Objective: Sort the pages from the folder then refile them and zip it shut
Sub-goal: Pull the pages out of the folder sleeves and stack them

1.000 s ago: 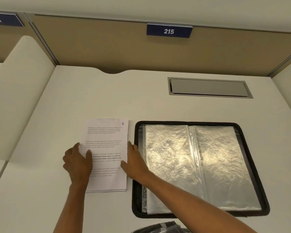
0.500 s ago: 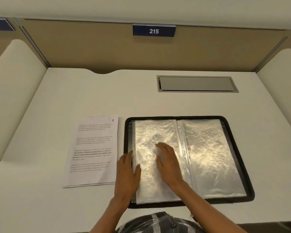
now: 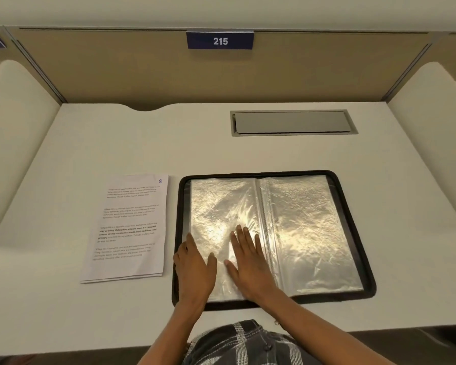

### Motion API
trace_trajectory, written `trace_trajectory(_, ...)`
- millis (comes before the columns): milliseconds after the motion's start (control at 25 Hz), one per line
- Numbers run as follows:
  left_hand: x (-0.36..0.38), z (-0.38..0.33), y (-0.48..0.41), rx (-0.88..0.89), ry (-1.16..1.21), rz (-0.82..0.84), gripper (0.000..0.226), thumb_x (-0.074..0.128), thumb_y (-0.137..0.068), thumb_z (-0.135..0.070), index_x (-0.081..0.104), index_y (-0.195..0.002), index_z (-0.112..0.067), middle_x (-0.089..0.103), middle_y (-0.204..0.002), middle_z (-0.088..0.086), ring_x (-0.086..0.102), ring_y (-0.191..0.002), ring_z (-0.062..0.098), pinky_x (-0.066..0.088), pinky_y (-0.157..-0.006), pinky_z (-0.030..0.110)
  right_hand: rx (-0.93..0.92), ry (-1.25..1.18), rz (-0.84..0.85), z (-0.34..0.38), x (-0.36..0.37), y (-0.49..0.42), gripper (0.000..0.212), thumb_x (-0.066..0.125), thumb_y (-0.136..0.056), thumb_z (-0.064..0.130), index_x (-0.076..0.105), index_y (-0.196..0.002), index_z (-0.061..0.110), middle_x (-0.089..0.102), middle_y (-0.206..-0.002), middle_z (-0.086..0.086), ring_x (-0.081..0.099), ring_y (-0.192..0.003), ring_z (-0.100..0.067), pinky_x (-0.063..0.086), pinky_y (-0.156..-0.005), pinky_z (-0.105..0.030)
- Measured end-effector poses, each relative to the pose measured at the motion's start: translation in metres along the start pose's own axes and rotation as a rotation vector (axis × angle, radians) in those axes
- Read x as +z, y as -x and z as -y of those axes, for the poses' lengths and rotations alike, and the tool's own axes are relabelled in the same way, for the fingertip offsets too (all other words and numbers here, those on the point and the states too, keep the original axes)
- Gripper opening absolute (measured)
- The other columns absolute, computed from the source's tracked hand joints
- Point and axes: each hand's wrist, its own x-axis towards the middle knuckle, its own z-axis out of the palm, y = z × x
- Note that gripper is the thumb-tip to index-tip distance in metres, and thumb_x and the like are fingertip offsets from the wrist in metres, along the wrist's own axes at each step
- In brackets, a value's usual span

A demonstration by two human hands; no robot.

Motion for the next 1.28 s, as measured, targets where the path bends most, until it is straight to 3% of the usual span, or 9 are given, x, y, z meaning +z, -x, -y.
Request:
trace_trajectory(240, -0.001, -0.025, -0.018, -0.200, 0.211, -0.010, 0.079, 0.072, -0.092, -0.034, 0.033, -0.156, -0.010, 0.056, -0.144, 0.012, 0.058, -0.129, 0.034, 0.050, -0.108, 0.053, -0.016, -0.021, 0.014, -0.002, 0.000, -0.002, 0.073, 0.026, -0.107, 0.052, 0.002, -0.164, 0.013, -0.013, -0.171, -0.007, -0.020, -0.156, -0.020, -0.006, -0.126, -0.047)
trace_trajectory(360, -0.011, -0.035, -0.026, -0.291, 0.312, 0.019, 0.047, 0.073, -0.092, -0.032, 0.054, -0.131, -0.016, 0.060, -0.109, -0.009, 0.065, -0.108, 0.028, 0.052, -0.099, 0.044, -0.025, -0.106, 0.036, -0.006, -0.005, -0.003, 0.072, 0.027, -0.107, 0.052, 0.002, -0.165, 0.017, -0.014, -0.171, -0.003, -0.023, -0.155, -0.015, -0.009, -0.126, -0.044)
trace_trajectory(480, -0.024, -0.038, -0.037, -0.303, 0.465, 0.076, 0.016, 0.073, -0.094, -0.019, 0.065, -0.106, -0.011, 0.072, -0.098, 0.003, 0.068, -0.092, 0.026, 0.052, -0.073, 0.031, -0.020, -0.257, 0.092, -0.012, -0.019, -0.004, 0.066, 0.032, -0.109, 0.046, 0.009, -0.165, 0.019, -0.010, -0.171, 0.001, -0.018, -0.156, -0.013, -0.004, -0.128, -0.044)
trace_trajectory(640, -0.040, -0.057, -0.036, -0.238, 0.451, 0.151, 0.012, 0.070, -0.096, -0.015, 0.065, -0.108, -0.013, 0.071, -0.101, 0.009, 0.070, -0.089, 0.026, 0.053, -0.068, 0.031, 0.126, -0.567, 0.167, -0.012, -0.062, -0.008, 0.065, 0.045, -0.105, 0.051, 0.026, -0.161, 0.025, 0.017, -0.170, 0.004, 0.015, -0.157, -0.014, 0.019, -0.127, -0.040)
trace_trajectory(760, -0.038, -0.090, -0.022, -0.088, 0.525, 0.207, 0.011, 0.070, -0.096, -0.013, 0.066, -0.106, -0.014, 0.075, -0.096, 0.006, 0.075, -0.084, 0.021, 0.055, -0.060, 0.025, 0.304, -0.948, 0.135, -0.008, -0.113, -0.013, 0.059, 0.053, -0.102, 0.054, 0.038, -0.154, 0.031, 0.046, -0.153, 0.008, 0.049, -0.136, -0.012, 0.044, -0.109, -0.033)
trace_trajectory(960, -0.004, -0.146, 0.008, 0.137, 0.529, 0.359, 0.025, 0.067, -0.099, -0.019, 0.065, -0.121, -0.030, 0.071, -0.120, -0.012, 0.068, -0.107, 0.003, 0.056, -0.084, 0.022, 0.432, -1.128, 0.079, -0.032, -0.167, -0.010, 0.059, 0.059, -0.095, 0.060, 0.048, -0.144, 0.029, 0.062, -0.132, 0.006, 0.062, -0.118, -0.013, 0.053, -0.101, -0.037)
trace_trajectory(1080, 0.018, -0.159, 0.022, 0.201, 0.583, 0.631, 0.057, 0.068, -0.097, -0.017, 0.048, -0.146, -0.037, 0.062, -0.141, -0.017, 0.060, -0.126, -0.002, 0.051, -0.104, 0.027, 0.535, -1.162, -0.058, -0.060, -0.184, -0.003, 0.039, 0.068, -0.095, 0.041, 0.059, -0.128, 0.023, 0.073, -0.110, 0.002, 0.073, -0.094, -0.012, 0.059, -0.078, -0.030)
trace_trajectory(1160, 0.030, -0.162, 0.029, 0.206, 0.592, 0.761, 0.073, 0.068, -0.096, -0.013, 0.036, -0.157, -0.038, 0.053, -0.150, -0.016, 0.052, -0.136, 0.001, 0.043, -0.112, 0.028, 0.579, -1.149, -0.122, -0.082, -0.191, 0.003, 0.027, 0.070, -0.094, 0.028, 0.064, -0.120, 0.022, 0.075, -0.102, -0.003, 0.074, -0.089, -0.020, 0.063, -0.078, -0.039)
trace_trajectory(1280, 0.037, -0.162, 0.038, 0.235, 0.548, 0.734, 0.062, 0.066, -0.099, -0.011, 0.045, -0.153, -0.034, 0.057, -0.148, -0.018, 0.053, -0.135, -0.003, 0.041, -0.112, 0.021, 0.617, -0.977, -0.145, -0.109, -0.192, 0.010, 0.024, 0.062, -0.093, 0.010, 0.060, -0.116, 0.014, 0.068, -0.105, -0.007, 0.067, -0.093, -0.024, 0.057, -0.075, -0.038)
